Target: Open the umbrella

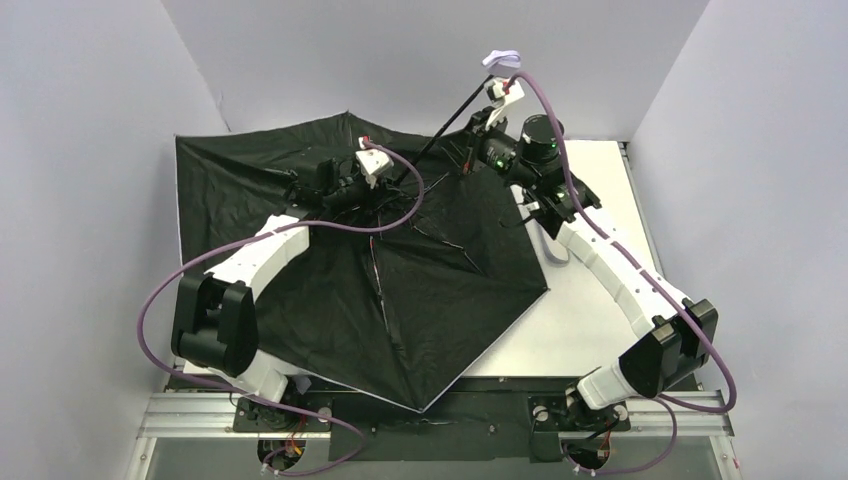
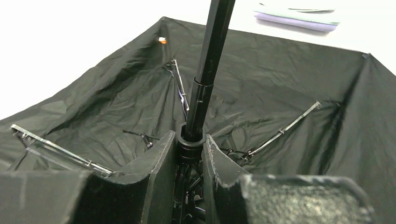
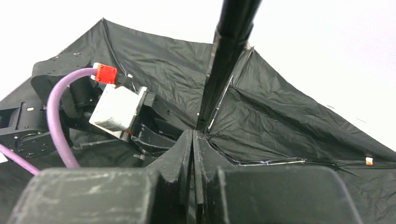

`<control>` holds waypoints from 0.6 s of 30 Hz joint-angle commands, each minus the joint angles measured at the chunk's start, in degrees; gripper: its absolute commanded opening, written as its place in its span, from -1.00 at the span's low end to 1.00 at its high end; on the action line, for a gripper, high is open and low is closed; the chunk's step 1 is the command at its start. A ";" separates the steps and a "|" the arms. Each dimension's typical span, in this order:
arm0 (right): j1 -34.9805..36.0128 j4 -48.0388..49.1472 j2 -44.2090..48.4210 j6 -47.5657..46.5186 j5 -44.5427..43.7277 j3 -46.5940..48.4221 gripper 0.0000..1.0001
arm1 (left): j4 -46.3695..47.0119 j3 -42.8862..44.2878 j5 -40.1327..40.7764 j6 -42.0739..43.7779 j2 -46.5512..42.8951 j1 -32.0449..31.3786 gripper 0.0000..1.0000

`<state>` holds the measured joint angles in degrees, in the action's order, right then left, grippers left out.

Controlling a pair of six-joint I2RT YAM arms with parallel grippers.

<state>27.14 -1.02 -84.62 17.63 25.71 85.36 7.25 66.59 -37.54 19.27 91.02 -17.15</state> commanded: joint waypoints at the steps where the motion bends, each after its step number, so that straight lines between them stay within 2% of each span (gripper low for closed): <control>1: 1.45 18.68 8.98 0.09 -4.11 0.44 -1.00 | -11.49 -0.70 6.72 -0.32 0.27 0.90 -0.77; 3: 2.27 18.57 9.36 -0.41 -4.40 -0.29 -1.00 | -12.18 -0.53 6.29 0.00 0.39 0.74 -0.76; 5: 2.42 18.62 9.36 -0.56 -4.60 -0.41 -1.00 | -12.60 -0.93 5.78 0.18 0.49 0.76 -0.64; 9: 2.51 18.53 9.17 -0.90 -4.41 -0.01 -1.00 | -11.45 -2.33 2.75 -1.06 -1.06 0.87 -0.26; 10: 2.56 18.56 9.09 -0.87 -4.20 -0.02 -1.00 | -9.81 -2.93 1.86 -1.60 -2.04 0.88 -0.06; 12: 2.81 18.67 9.06 -0.91 -4.04 -0.01 -1.00 | -5.72 -3.93 0.96 -3.57 -3.63 0.80 0.12; 15: 3.18 18.45 9.11 -1.44 -3.93 -0.27 -1.00 | -0.11 -4.97 0.56 -7.35 -5.41 0.61 0.30; 18: 3.61 18.15 9.29 -1.98 -3.73 -0.60 -1.00 | 5.78 -5.11 0.85 -9.06 -6.70 -0.32 0.35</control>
<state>30.46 5.65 -80.07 17.12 23.53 82.43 4.78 61.63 -37.82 13.89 87.72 -17.69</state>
